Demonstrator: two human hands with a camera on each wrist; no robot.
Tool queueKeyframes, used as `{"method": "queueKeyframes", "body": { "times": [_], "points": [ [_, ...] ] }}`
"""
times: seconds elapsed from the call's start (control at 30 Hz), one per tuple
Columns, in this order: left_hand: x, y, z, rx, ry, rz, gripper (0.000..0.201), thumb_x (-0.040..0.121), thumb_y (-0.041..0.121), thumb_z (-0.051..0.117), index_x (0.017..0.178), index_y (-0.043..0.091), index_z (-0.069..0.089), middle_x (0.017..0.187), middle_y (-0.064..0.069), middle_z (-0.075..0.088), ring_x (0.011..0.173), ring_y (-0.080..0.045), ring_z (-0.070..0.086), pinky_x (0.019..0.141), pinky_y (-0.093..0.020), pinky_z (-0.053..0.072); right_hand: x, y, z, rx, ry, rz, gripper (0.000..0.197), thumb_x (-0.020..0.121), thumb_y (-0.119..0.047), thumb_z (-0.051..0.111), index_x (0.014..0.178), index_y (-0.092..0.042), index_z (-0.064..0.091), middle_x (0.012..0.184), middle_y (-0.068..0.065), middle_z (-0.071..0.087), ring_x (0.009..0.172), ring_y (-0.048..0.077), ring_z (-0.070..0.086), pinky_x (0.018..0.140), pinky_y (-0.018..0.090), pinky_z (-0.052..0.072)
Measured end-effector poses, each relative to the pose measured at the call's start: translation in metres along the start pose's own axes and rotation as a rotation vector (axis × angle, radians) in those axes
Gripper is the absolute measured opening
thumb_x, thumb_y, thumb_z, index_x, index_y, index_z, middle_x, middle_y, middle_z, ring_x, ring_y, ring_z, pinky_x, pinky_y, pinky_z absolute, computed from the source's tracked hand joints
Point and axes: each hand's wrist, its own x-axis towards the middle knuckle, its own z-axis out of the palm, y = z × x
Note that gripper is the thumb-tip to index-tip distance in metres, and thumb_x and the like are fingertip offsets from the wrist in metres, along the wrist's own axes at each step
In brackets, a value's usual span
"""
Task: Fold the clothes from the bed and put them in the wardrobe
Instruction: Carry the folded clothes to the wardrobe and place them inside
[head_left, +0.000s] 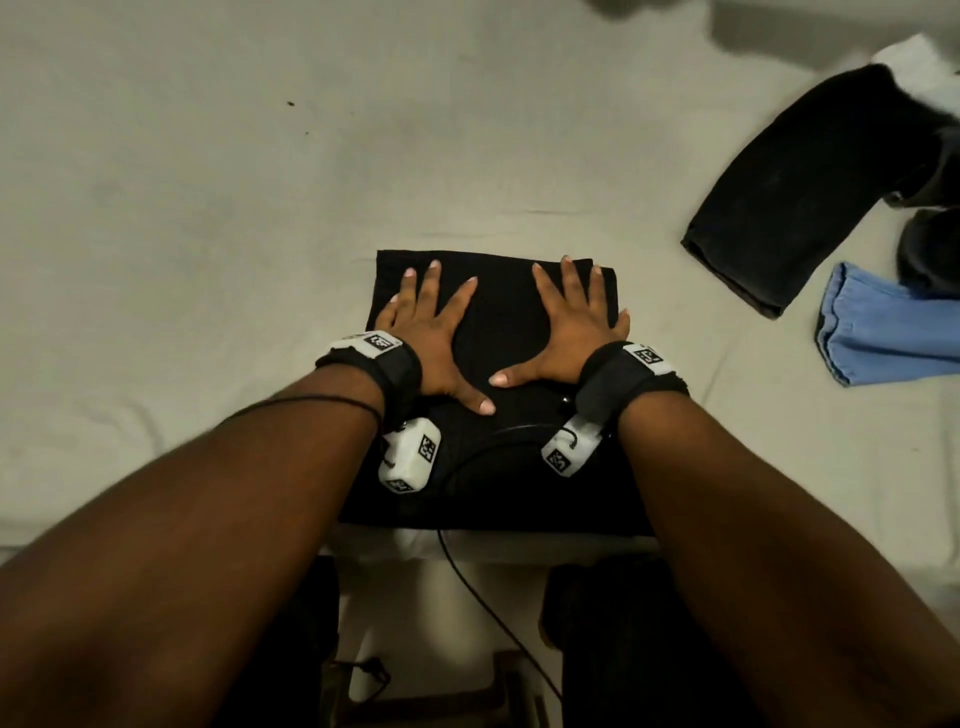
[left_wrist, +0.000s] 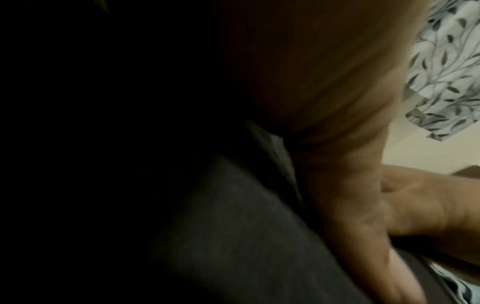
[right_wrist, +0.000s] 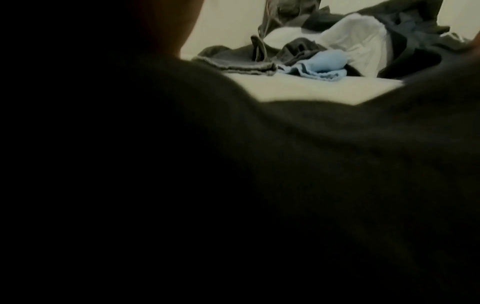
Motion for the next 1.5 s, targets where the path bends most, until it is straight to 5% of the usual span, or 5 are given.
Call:
{"method": "queueKeyframes", "body": {
  "times": [0.43,0.73,0.87,1.23,1.5],
  "points": [
    [-0.095,0.004,0.055,0.204,-0.149,-0.012,0.168,0.021,0.095,0.071,0.143,0.052,-0.036,0.154,0.002,-0.049,0.146,-0.038,-0.036,0.112,-0.077,0.002,-0.080,0.008,0.058,-0.196,-0.116,-0.220,0.159,0.029,-0.095,0.069,0.148,-0.052,-0.027,0.158,-0.012,-0.041,0.143,0.027,-0.043,0.113,0.074,-0.011],
    [-0.159,0.023,0.093,0.484,0.205,0.132,0.137,0.057,0.077,0.077,0.158,0.041,-0.009,0.169,-0.001,-0.010,0.155,-0.034,-0.010,0.108,-0.074,-0.017,-0.148,0.005,0.089,-0.092,0.127,-0.252,0.128,0.063,-0.083,0.069,0.156,-0.046,-0.012,0.169,-0.009,-0.010,0.156,0.022,-0.011,0.120,0.067,0.007],
    [-0.165,-0.007,0.113,0.398,0.422,0.084,0.106,0.076,0.034,0.077,0.158,0.045,0.010,0.167,-0.004,0.021,0.153,-0.034,0.019,0.119,-0.056,0.010,-0.166,0.054,0.106,-0.126,0.110,-0.003,0.145,0.049,-0.084,0.077,0.154,-0.047,-0.018,0.167,-0.010,-0.017,0.156,0.024,-0.010,0.120,0.064,0.008],
    [-0.176,-0.036,0.097,0.123,0.448,-0.077,0.089,0.078,0.046,0.078,0.153,0.036,0.031,0.163,-0.007,0.019,0.126,-0.037,0.049,0.098,-0.050,0.049,-0.183,0.061,0.114,-0.166,0.128,0.049,0.128,0.075,-0.038,0.086,0.152,-0.051,-0.016,0.168,-0.008,-0.007,0.156,0.025,-0.001,0.116,0.063,0.026],
    [-0.186,-0.031,0.056,-0.199,0.720,0.069,0.073,0.070,0.041,0.083,0.131,0.023,0.048,0.112,-0.007,0.067,0.094,-0.035,0.065,0.091,-0.047,0.051,-0.187,0.063,0.073,0.053,0.371,0.005,0.065,0.077,-0.015,0.072,0.132,-0.031,0.041,0.123,0.010,0.060,0.111,0.036,0.059,0.094,0.049,0.051]
  ]
}}
